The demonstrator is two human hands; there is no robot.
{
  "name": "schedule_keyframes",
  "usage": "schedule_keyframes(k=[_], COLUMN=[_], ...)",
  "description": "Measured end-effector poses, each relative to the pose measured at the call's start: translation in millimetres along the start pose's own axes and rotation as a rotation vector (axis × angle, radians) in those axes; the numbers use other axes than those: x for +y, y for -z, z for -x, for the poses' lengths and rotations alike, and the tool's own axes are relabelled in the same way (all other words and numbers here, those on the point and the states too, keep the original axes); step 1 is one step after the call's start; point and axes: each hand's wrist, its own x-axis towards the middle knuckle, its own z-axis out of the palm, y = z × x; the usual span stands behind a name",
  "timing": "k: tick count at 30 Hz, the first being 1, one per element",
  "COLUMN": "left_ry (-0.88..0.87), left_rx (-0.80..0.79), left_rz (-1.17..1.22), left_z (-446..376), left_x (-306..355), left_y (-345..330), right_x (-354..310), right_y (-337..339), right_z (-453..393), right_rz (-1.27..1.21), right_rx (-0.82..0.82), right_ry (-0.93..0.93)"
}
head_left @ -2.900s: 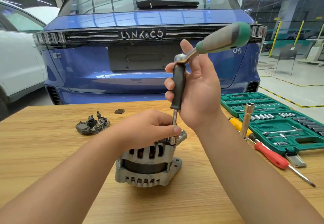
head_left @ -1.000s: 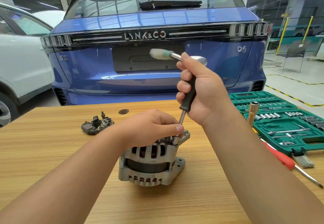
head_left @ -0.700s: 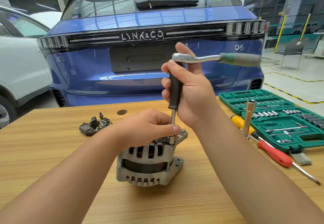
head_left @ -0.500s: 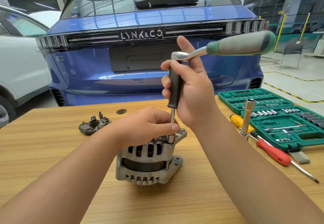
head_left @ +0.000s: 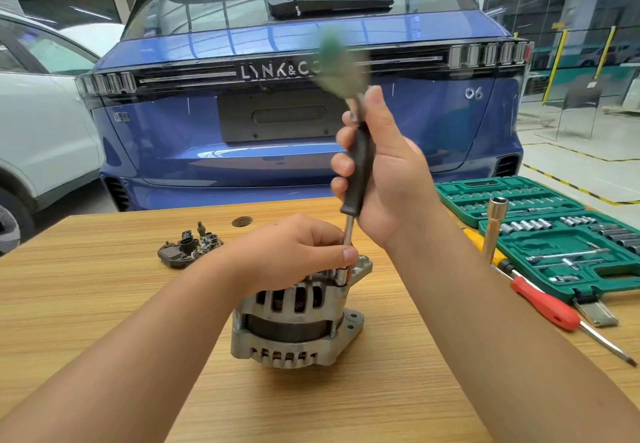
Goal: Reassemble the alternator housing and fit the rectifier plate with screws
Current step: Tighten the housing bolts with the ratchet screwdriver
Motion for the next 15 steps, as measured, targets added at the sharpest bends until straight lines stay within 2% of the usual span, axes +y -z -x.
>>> schedule_keyframes(k=[2, 3, 7, 9, 13, 15], left_ry=[-0.009, -0.013, 0.007, 0.017, 0.031, 0.03], left_rx=[-0.017, -0.023, -0.015, -0.013, -0.007, 0.0], left_rz=[-0.028, -0.035, -0.007, 0.006, 0.011, 0.014], left_z=[0, -1, 2, 2, 2, 3], left_x=[1, 2, 2, 2, 3, 4], left_y=[0, 0, 2, 2, 1, 1], right_x=[-3, -5, -9, -5, 6, 7], right_y=[2, 4, 4, 1, -7, -6], right_z=[-1, -1, 1, 2, 5, 5], right_rz=[0.082, 0.088, -0.095, -0.139, 0.098, 0.122], right_rx=[0.134, 0.146, -0.06, -0.102, -0.053, -0.069], right_ry=[0.018, -0.016, -0.184, -0.121, 0.203, 0.256])
